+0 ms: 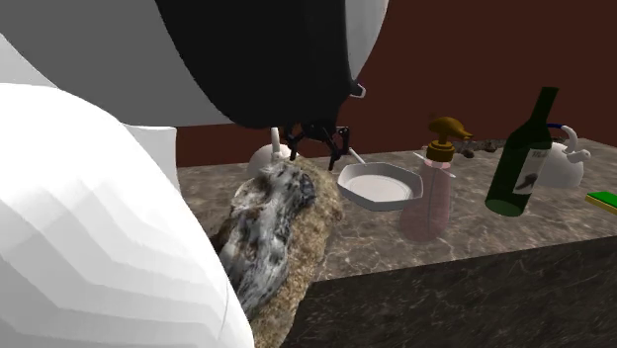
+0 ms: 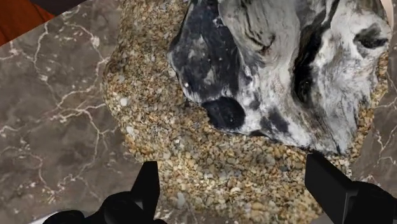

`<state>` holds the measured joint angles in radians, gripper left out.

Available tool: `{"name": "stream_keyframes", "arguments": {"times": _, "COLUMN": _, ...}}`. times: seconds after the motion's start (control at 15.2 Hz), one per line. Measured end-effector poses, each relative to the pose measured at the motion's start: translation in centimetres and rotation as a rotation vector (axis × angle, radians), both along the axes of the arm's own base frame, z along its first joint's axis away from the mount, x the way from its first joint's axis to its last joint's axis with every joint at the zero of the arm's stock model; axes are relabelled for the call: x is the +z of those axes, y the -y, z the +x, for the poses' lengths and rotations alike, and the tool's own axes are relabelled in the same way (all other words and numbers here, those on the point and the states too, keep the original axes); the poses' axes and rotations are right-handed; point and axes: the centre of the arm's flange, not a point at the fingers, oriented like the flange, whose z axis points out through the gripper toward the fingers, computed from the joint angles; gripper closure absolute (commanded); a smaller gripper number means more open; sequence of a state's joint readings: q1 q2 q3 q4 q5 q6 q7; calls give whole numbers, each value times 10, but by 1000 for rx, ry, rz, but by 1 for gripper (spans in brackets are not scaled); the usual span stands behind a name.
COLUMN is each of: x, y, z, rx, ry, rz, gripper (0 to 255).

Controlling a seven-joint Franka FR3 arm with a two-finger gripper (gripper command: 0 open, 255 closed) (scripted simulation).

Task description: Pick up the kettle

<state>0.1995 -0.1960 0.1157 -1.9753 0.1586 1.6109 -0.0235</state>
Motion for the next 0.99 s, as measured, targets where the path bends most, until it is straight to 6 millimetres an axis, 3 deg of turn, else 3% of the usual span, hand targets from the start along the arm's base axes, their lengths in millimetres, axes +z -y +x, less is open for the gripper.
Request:
{"name": "stream_keyframes", "arguments": {"times": 0.53, "x": -2, "y": -100, "z": 54, "rx": 152, "ry": -19, "rz": -8, "gripper": 0}}
{"name": "stream_keyframes", "arguments": {"times": 0.86, "x": -9, "y": -169, "z": 73, "rx": 247, "ry": -31, "rz": -12, "gripper": 0}}
{"name": "stream_keyframes", "arguments": {"times": 0.99, "x": -17, "y": -178, "z": 80, "rx": 261, "ry": -34, "rz": -12, "gripper": 0}}
